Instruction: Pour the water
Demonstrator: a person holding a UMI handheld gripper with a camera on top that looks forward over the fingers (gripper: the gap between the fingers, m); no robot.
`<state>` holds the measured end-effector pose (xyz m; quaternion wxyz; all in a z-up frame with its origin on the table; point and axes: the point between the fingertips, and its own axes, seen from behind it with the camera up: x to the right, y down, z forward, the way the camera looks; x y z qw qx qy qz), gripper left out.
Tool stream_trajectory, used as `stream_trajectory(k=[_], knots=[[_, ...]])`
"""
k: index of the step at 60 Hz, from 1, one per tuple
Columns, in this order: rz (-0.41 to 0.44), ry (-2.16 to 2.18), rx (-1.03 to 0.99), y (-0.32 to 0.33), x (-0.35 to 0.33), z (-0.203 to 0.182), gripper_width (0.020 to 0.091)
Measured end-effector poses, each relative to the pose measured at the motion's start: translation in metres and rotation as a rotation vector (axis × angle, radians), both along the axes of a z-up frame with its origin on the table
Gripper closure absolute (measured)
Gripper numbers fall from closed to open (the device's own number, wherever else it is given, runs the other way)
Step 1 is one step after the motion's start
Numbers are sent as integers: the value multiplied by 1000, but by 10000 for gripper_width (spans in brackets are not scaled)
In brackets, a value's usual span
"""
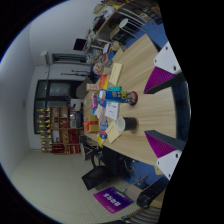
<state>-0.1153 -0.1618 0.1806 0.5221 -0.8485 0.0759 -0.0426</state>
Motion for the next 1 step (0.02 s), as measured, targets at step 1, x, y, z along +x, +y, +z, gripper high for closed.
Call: stream_trajectory(k=[1], knots=[[0, -1, -1, -7, -4, 4, 288]])
